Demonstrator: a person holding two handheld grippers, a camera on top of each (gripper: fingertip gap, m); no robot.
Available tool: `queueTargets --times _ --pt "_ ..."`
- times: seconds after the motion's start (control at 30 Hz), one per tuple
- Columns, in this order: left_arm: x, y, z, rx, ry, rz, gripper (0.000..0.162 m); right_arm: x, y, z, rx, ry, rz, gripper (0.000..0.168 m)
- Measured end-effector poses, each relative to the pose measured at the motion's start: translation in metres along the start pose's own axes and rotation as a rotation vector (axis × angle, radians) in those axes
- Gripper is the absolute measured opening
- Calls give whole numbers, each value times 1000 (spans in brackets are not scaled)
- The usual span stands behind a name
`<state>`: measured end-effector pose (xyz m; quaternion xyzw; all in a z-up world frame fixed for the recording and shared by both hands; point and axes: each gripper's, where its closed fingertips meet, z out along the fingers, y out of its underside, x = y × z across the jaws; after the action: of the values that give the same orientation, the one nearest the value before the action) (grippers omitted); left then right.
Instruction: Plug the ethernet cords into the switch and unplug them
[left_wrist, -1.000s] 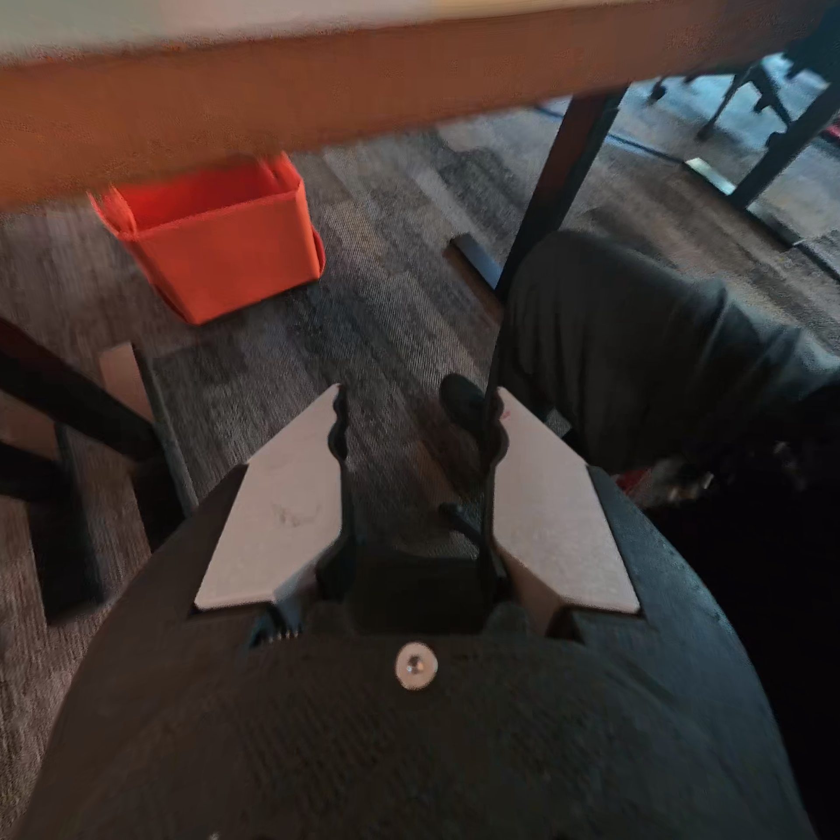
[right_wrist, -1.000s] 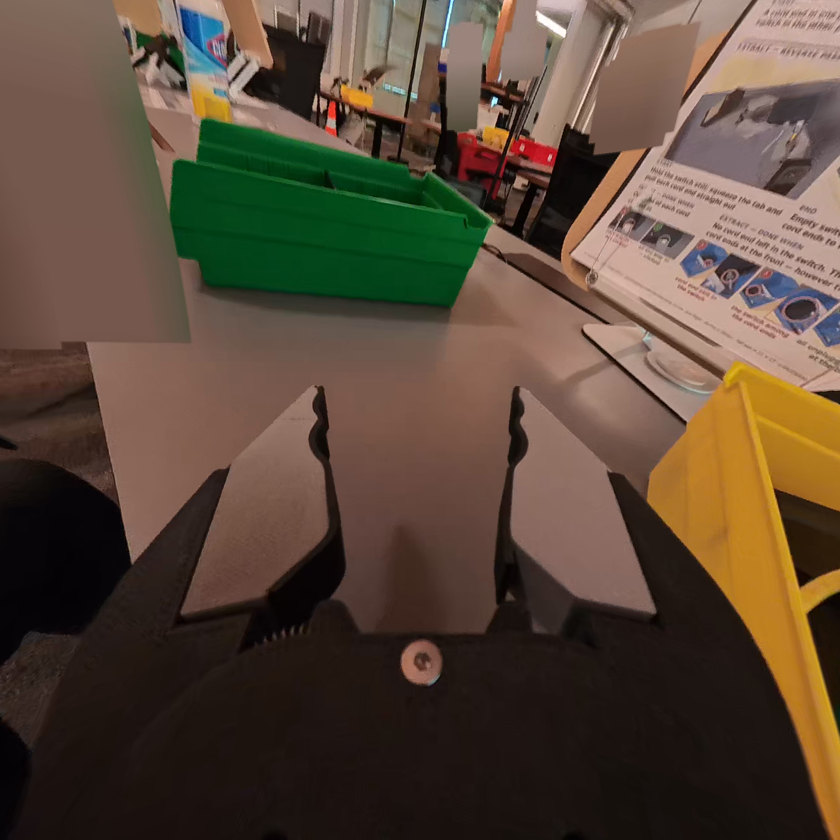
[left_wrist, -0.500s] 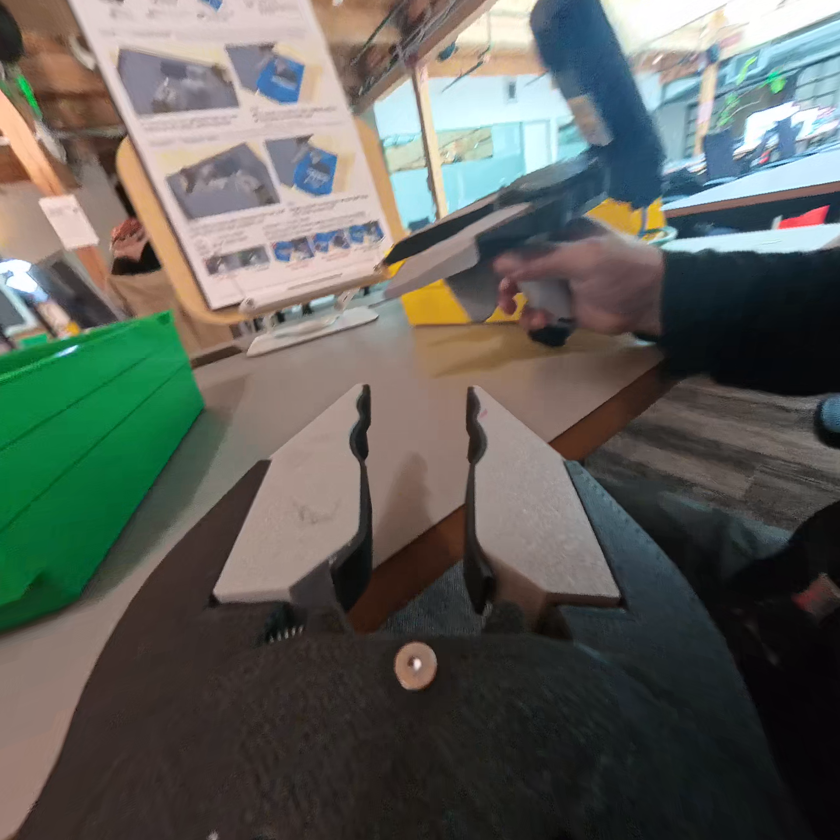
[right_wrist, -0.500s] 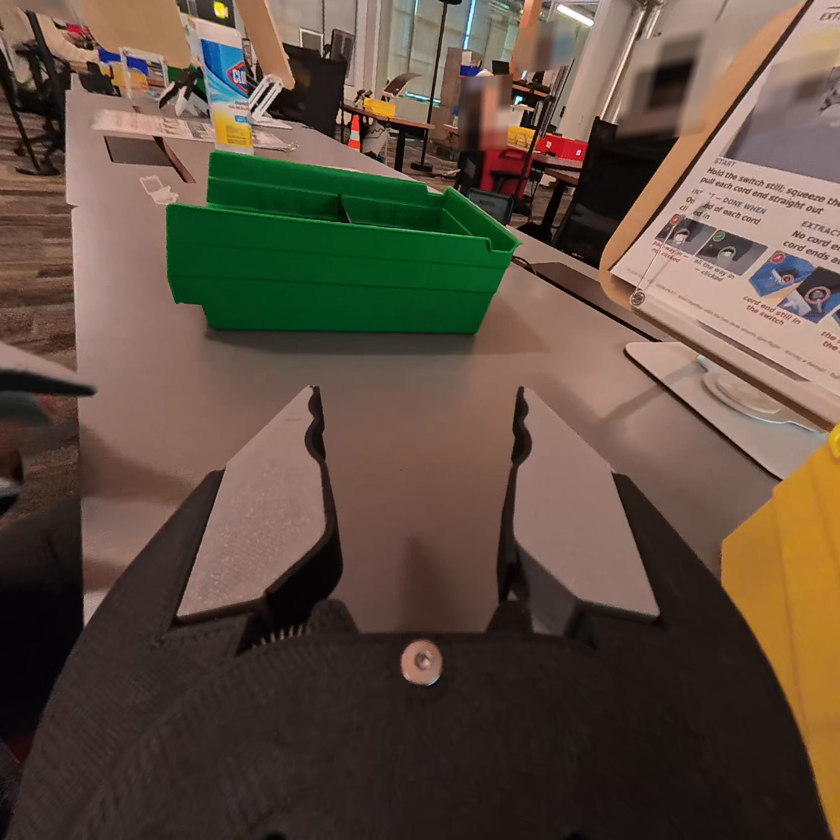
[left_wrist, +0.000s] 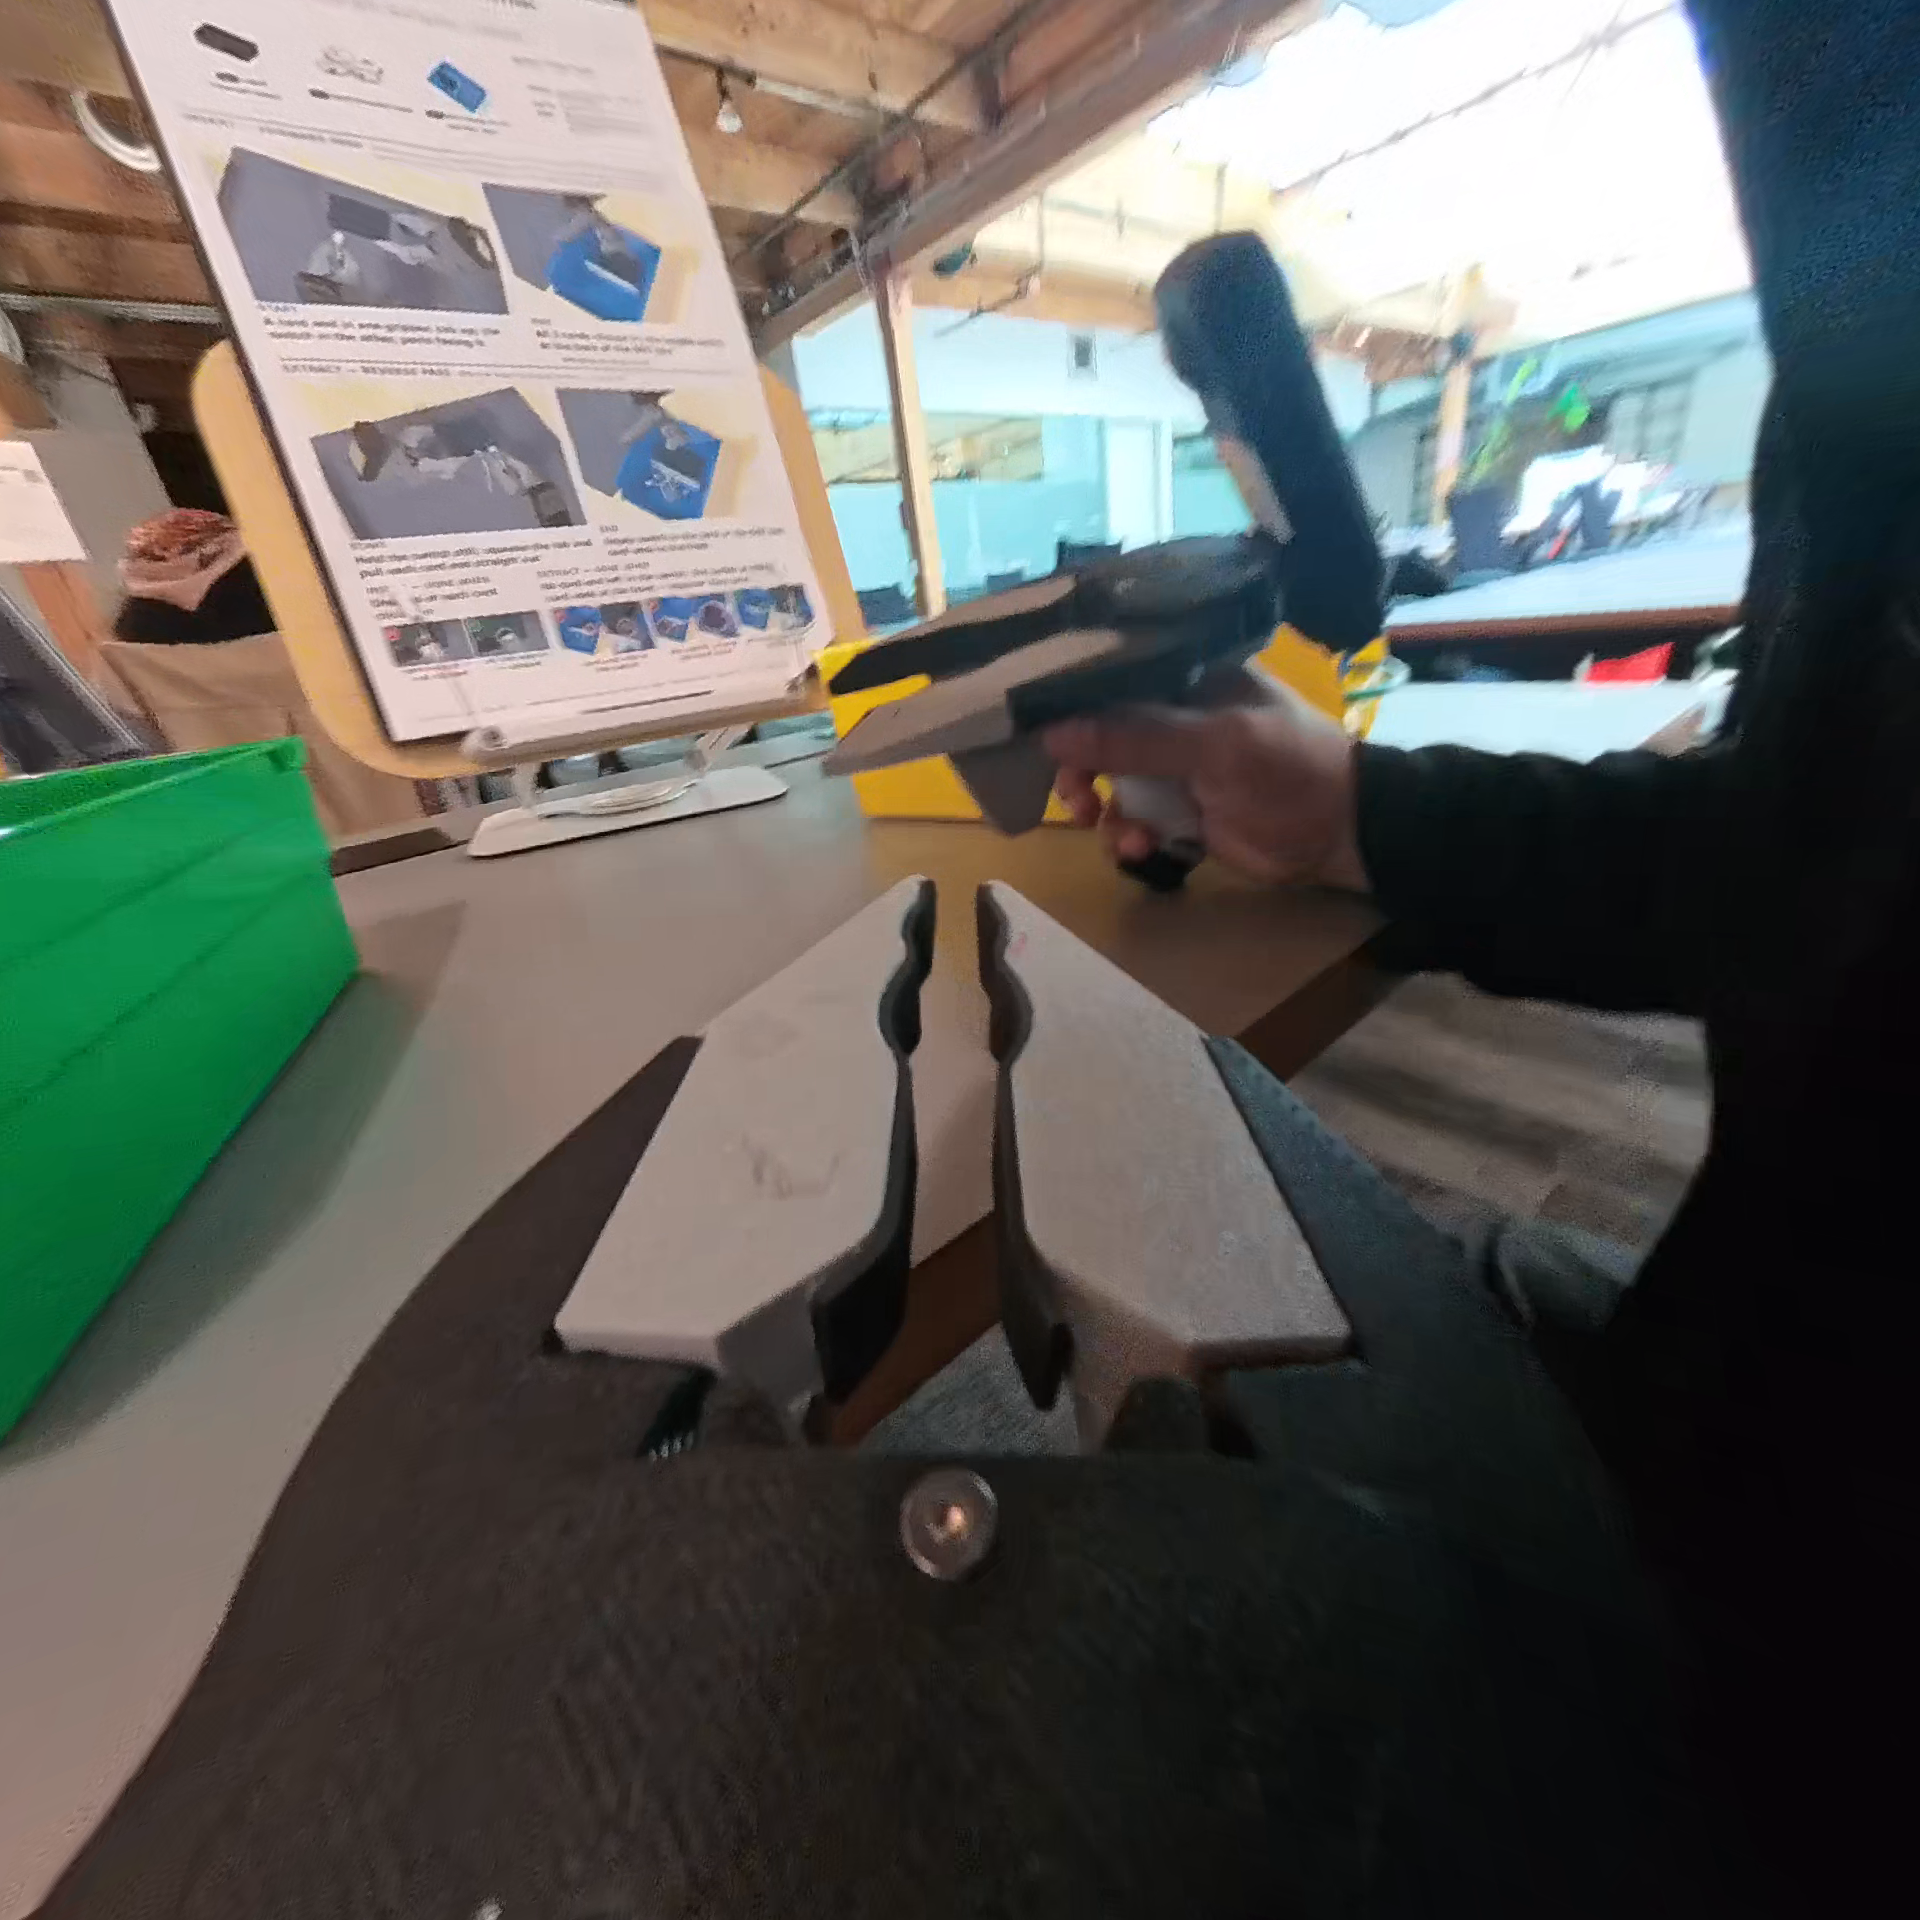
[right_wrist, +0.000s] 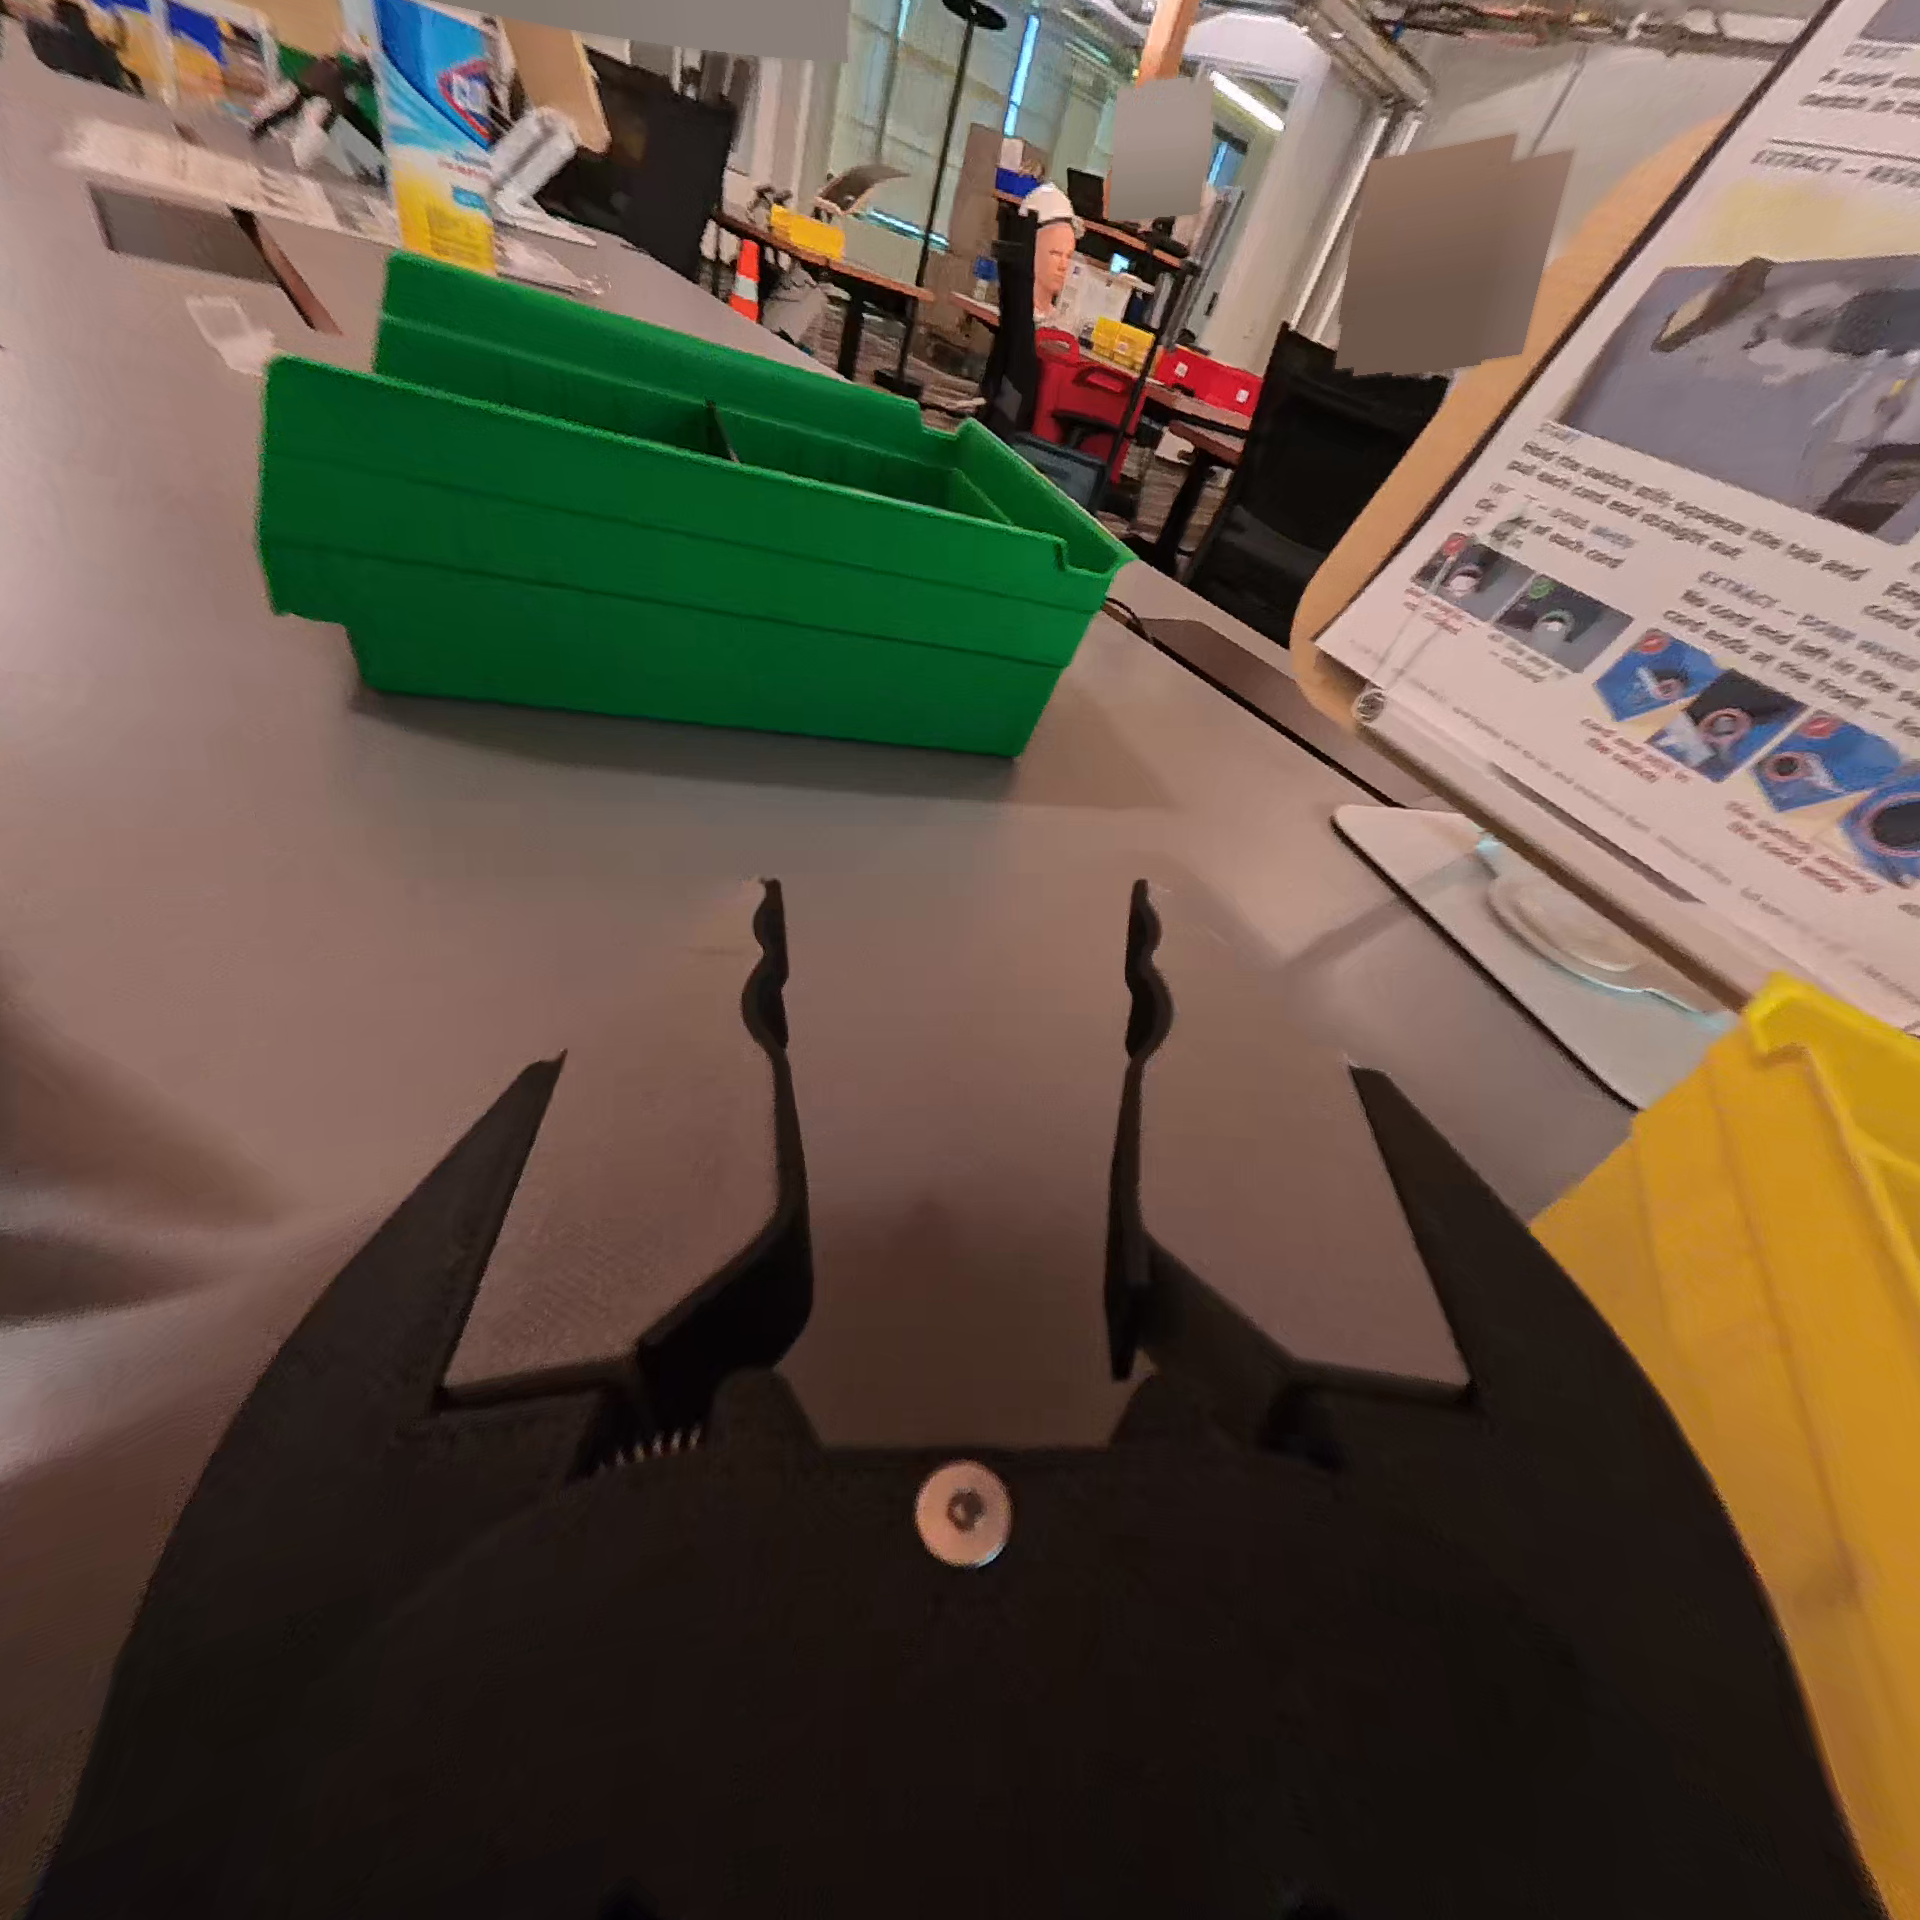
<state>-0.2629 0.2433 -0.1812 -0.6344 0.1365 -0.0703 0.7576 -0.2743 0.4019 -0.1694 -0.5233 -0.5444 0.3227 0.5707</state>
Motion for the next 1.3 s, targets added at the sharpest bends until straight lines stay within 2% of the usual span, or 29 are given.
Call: queueTargets --times 0.13,0.2,0.27,0.33,0.4,0.5,0.57,0.67,0.87,1.1,1.2,1.3 --pt "15 13 0 -72 43 -8 4 19 -2 -7 37 61 48 64" --pt "32 7 -8 -46 105 -27 5 21 -9 -13 72 57 95 72" --pt "51 3 -10 -6 184 58 9 19 -16 -21 112 70 82 73" --pt "56 7 -2 5 160 126 7 20 -17 -26 129 111 38 65" --pt "67 10 7 -19 159 108 8 23 -11 -27 103 152 2 60" --pt "93 15 6 -41 199 63 11 23 -2 -27 51 144 8 64" --pt "106 20 2 -70 213 79 12 22 -2 -32 54 141 4 56" --pt "116 28 -2 -137 235 78 21 20 -3 -34 71 124 -9 43" --pt "82 35 6 -176 143 29 26 29 6 -24 16 120 26 55" --pt "67 42 10 -166 166 -13 27 43 4 -27 61 113 152 49" --pt "64 37 1 -157 161 45 26 29 8 -19 11 58 78 47" --pt "67 33 -3 -139 177 23 26 22 13 -11 -38 61 -13 46"
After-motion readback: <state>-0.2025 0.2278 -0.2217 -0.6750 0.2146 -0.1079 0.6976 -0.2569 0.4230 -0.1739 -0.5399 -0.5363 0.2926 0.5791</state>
